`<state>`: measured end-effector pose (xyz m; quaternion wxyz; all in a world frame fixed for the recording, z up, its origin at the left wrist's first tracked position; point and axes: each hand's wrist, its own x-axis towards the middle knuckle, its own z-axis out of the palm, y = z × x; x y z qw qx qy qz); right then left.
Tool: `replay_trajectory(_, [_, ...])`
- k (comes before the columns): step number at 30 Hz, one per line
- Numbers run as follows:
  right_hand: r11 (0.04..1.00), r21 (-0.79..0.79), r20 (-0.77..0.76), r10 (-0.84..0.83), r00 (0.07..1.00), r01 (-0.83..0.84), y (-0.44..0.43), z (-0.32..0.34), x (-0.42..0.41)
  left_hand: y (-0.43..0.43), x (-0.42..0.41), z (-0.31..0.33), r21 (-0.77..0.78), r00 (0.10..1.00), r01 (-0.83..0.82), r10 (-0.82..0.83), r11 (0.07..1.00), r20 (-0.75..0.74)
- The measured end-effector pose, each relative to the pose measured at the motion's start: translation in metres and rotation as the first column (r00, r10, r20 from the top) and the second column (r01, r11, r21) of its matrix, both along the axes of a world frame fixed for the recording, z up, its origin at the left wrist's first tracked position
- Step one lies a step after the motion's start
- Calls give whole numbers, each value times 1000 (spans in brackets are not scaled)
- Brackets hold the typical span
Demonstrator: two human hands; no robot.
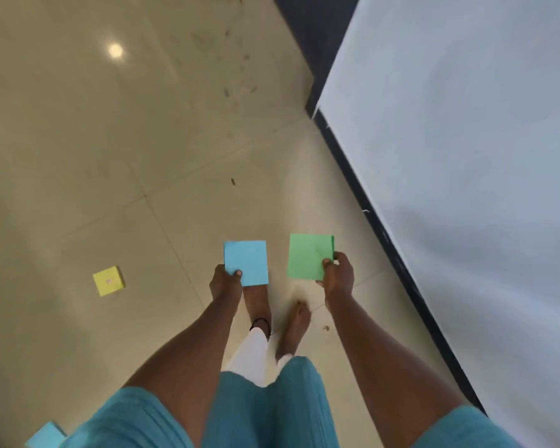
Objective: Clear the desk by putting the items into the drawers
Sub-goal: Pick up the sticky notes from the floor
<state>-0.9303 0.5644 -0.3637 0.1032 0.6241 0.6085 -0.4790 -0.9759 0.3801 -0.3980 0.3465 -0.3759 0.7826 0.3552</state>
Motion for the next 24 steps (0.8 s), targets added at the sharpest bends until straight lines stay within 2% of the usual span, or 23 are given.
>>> replay_trajectory(6, [951,3,-81,-307,948,308,-2,102,67,21,23,89,109,983,175,-168,979,-72])
replay_trajectory(13, [817,-35,-217,-569,793,576,-16,208,188,47,93,201,280,912,409,-382,868,-148])
replay_trajectory(17, [718,8,-309,-661,684,696,-31,272,279,53,160,263,340,791,611,-569,714,-225])
replay_trajectory(19, [657,51,-331,-699,634,752,-37,302,321,60,192,291,365,751,658,-609,659,-255])
replay_trajectory(24, [477,103,-414,-777,473,873,-45,380,430,89,282,368,407,583,801,-727,439,-362])
